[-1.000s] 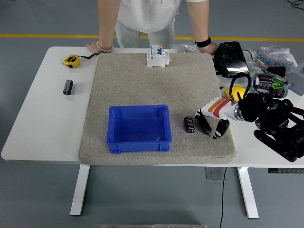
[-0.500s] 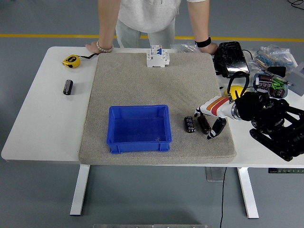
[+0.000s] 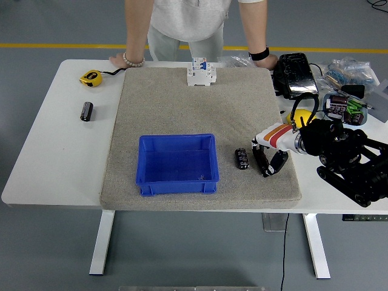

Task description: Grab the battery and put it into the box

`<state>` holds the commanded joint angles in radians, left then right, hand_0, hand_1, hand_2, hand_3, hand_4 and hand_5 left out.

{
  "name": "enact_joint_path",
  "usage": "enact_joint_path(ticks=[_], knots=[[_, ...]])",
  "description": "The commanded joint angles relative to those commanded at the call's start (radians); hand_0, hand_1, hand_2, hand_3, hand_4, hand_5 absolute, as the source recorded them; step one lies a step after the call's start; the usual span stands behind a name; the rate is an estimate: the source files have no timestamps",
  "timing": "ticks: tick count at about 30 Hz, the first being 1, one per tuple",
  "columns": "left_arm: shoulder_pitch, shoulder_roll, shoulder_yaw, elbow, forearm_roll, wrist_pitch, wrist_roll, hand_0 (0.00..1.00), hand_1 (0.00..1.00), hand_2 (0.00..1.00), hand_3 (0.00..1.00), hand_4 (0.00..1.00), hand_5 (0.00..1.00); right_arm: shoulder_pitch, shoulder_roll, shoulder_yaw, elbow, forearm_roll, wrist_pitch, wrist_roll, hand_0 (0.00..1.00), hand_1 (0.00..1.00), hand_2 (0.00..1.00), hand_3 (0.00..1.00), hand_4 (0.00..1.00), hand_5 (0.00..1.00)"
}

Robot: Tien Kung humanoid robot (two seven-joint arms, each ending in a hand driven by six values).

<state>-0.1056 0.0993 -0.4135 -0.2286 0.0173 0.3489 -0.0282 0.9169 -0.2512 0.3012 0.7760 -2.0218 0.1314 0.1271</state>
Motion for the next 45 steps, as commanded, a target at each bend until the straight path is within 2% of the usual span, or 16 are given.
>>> enact_joint_path(ticks=[4, 5, 23, 33, 38, 45], knots=[[0.0, 0.0, -0.003, 0.0, 0.004, -0.001, 0.001, 0.741, 0.719, 0.8, 0.741, 0.753, 0.507, -0.002, 0.002, -0.002, 0.0, 0.002, -0.008, -0.002, 0.567, 0.576, 0.583, 0.588, 0.998, 0.312], [0.0, 0.0, -0.004, 0.0, 0.006, -0.001, 0.002, 0.74, 0.717, 0.799, 0.74, 0.754, 0.509, -0.002, 0.001, -0.002, 0.001, 0.003, -0.01, -0.004, 0.52, 0.524, 0.525, 0.519, 0.919, 0.27], [0.001, 0.003, -0.009, 0.001, 0.016, -0.001, 0.004, 0.739, 0.713, 0.798, 0.739, 0.753, 0.507, 0.001, -0.007, 0.021, 0.021, 0.001, -0.023, -0.008, 0.475, 0.49, 0.497, 0.491, 0.885, 0.285], [0.007, 0.004, -0.014, 0.001, 0.022, 0.001, 0.006, 0.739, 0.713, 0.797, 0.739, 0.753, 0.507, -0.004, -0.02, 0.109, 0.095, -0.022, -0.016, -0.014, 0.482, 0.488, 0.496, 0.491, 0.88, 0.277], [0.007, 0.005, -0.013, 0.001, 0.022, 0.001, 0.006, 0.739, 0.712, 0.797, 0.738, 0.753, 0.507, 0.007, -0.007, 0.159, 0.155, -0.037, -0.011, -0.021, 0.481, 0.486, 0.496, 0.491, 0.864, 0.264], [0.006, 0.005, -0.008, 0.001, 0.014, 0.001, 0.003, 0.739, 0.711, 0.796, 0.738, 0.754, 0.51, 0.008, 0.047, 0.226, 0.209, -0.055, 0.001, -0.032, 0.485, 0.485, 0.496, 0.491, 0.848, 0.258]])
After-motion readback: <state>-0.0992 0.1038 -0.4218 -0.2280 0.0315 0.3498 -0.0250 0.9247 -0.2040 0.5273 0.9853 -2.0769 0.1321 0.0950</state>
